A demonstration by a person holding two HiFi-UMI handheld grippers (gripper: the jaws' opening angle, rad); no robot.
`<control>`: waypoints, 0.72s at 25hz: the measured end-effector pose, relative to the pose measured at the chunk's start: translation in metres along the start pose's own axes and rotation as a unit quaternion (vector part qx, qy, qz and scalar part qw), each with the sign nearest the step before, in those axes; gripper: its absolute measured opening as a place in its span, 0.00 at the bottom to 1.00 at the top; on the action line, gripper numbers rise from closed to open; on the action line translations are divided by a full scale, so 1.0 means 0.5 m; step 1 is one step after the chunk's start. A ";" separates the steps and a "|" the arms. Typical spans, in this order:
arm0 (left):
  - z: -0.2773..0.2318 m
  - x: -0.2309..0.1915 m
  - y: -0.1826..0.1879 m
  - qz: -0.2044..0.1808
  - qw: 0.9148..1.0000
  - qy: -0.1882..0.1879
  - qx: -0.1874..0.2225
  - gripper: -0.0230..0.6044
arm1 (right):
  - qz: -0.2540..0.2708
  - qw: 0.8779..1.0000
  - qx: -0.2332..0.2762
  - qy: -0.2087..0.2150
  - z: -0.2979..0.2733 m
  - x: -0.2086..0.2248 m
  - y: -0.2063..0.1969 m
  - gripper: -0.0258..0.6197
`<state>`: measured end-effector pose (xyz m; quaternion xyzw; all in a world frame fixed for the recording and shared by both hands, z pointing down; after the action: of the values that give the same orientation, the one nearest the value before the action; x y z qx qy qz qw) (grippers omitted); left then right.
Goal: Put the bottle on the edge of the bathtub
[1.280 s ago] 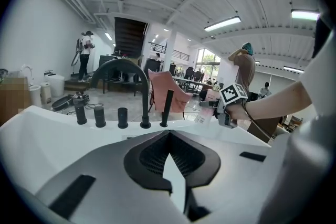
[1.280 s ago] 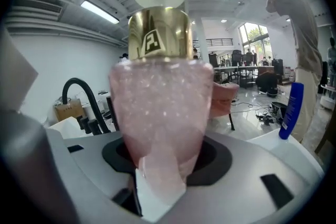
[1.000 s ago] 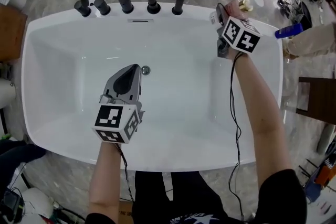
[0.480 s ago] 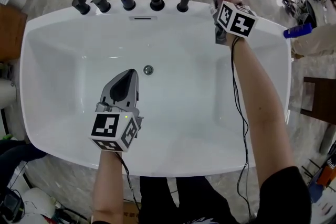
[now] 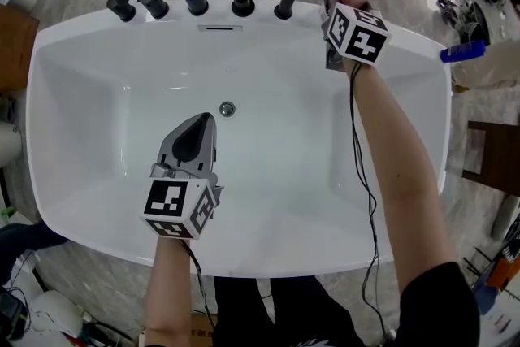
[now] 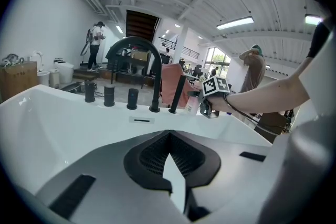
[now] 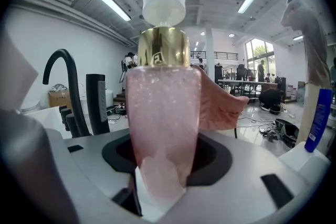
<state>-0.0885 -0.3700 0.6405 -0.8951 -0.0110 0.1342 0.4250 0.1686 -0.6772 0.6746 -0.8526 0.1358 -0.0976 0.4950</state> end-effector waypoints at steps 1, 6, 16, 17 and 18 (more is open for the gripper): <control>-0.002 0.001 -0.001 -0.001 1.000 0.001 0.000 0.06 | -0.001 1.000 0.000 0.002 0.000 0.002 0.000 0.41; -0.010 0.001 -0.009 0.002 1.000 0.002 -0.001 0.06 | 0.010 1.000 -0.002 0.017 -0.002 0.003 0.001 0.41; 0.021 0.030 -0.003 -0.008 1.000 -0.022 -0.001 0.06 | 0.004 0.999 -0.024 0.028 0.045 0.019 -0.014 0.52; 0.032 0.034 0.000 -0.007 1.000 -0.025 -0.002 0.06 | 0.003 0.999 -0.026 0.027 0.058 0.017 -0.014 0.52; 0.043 0.038 0.004 -0.006 1.000 -0.030 -0.002 0.06 | 0.005 0.999 -0.028 0.026 0.073 0.014 -0.013 0.52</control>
<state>-0.0757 -0.3522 0.6214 -0.8917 -0.0296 0.1580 0.4231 0.1868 -0.6467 0.6625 -0.8627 0.1551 -0.1135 0.4678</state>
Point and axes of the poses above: the fingertips, and each gripper's own axes: z backward along the fingers, x to its right, y out of its top, the point moved 9 cm from there along z, backward along the fingers, and after that the axes turned 8 degrees about -x, right-handed, at the moved point
